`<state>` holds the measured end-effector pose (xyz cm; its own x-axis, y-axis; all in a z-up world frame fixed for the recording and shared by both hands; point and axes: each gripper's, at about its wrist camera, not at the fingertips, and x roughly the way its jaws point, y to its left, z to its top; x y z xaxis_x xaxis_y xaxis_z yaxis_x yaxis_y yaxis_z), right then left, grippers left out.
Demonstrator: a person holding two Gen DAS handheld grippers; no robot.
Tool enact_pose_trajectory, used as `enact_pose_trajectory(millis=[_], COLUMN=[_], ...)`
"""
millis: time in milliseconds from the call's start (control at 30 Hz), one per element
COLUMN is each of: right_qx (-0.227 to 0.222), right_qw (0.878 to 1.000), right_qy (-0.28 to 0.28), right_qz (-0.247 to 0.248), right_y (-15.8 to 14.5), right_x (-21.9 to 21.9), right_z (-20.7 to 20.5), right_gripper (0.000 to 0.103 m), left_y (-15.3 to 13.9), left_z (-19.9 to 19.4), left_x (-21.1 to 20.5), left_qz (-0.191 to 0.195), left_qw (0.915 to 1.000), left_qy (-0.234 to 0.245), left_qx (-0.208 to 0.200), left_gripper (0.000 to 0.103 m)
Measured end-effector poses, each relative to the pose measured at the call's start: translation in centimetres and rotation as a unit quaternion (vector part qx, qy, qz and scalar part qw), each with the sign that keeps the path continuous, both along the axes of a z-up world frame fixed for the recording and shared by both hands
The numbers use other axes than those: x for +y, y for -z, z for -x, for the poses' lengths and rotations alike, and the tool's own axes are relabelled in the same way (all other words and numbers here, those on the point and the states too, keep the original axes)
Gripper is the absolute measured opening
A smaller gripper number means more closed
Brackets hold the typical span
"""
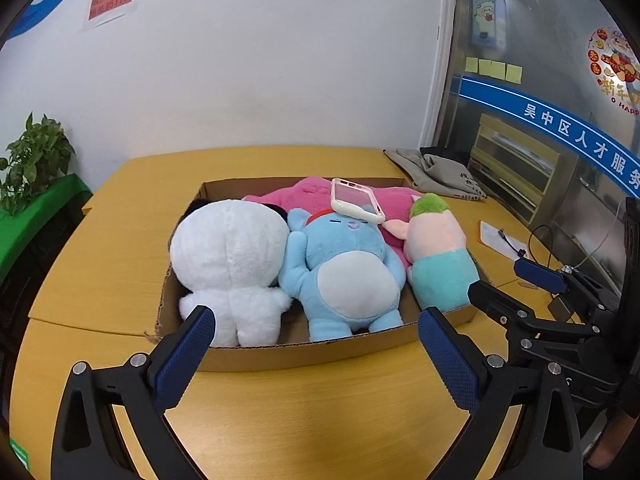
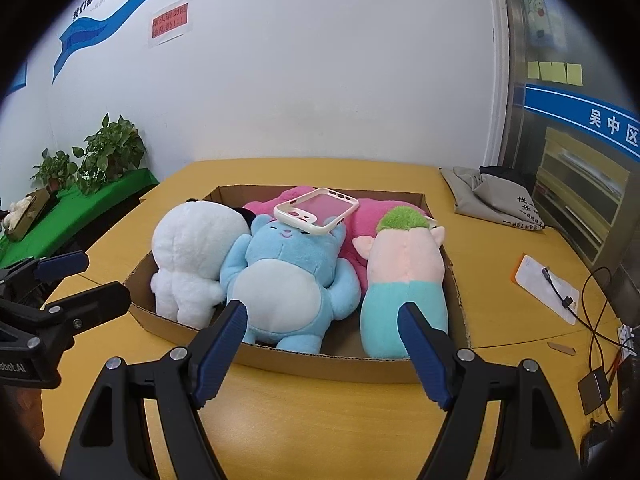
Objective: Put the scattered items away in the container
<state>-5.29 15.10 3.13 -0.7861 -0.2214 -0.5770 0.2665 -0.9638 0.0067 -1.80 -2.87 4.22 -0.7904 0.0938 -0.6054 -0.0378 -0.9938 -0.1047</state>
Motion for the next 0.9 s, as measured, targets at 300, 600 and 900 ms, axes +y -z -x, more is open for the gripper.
enact_pose_trajectory(millis=[300,600,900], right_qx=[0.004,-0.003,-0.008], right_qw=[1.000,1.000,1.000], right_qy=[0.006,0.006,0.007], right_qz=[-0.008,-0.006,-0.002], right_y=[0.3,0.9,1.3], right_x=[0.1,0.4,0.3], right_z=[-1.1,-1.3,-1.2], right_gripper=[0.078,0.078,0.078], left_y=[0.1,0.3,0.8], left_z=[-0.8,-1.1,-0.8], left_x=[0.4,0.5,0.5], left_qz=[-0.004,-0.001,0.003], left_qw=[0.9999,0.9999,0.9999], left_qy=[-0.005,-0.009,-0.014], left_qx=[0.008,0.009,0.003], left_gripper=[0.103,0.103,0.103])
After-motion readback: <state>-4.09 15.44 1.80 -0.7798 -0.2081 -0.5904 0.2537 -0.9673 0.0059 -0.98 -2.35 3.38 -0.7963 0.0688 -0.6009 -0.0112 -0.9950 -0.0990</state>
